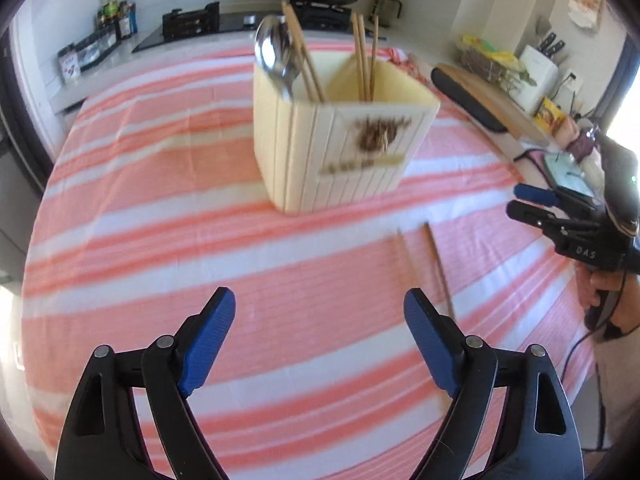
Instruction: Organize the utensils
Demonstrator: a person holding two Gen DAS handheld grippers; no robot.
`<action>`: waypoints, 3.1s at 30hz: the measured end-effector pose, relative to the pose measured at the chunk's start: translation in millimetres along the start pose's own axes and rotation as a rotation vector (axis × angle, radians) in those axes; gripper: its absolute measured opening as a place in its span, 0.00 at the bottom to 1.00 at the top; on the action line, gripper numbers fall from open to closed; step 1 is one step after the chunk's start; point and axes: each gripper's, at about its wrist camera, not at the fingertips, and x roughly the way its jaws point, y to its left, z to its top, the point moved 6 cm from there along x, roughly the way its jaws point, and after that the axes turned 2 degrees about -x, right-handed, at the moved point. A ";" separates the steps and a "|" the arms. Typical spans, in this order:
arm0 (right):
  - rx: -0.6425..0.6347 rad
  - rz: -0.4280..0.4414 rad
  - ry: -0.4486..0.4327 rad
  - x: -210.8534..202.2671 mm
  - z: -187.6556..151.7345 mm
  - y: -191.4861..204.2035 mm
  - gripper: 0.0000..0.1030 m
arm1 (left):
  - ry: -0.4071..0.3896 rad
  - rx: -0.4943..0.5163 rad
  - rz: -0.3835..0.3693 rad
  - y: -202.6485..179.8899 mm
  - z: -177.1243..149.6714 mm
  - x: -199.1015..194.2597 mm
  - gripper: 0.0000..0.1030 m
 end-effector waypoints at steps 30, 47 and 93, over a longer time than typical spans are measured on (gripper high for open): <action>0.199 -0.157 0.026 -13.4 -140.5 2.0 0.53 | -0.086 -0.044 0.118 5.1 -64.9 49.1 0.98; 0.201 -0.157 0.025 -13.5 -140.1 1.6 0.53 | -0.089 0.029 -0.008 -79.5 -48.3 55.1 0.87; 0.071 -0.295 0.126 -32.2 -152.9 26.1 0.06 | -0.120 -0.163 0.059 1.9 -101.6 -1.4 0.68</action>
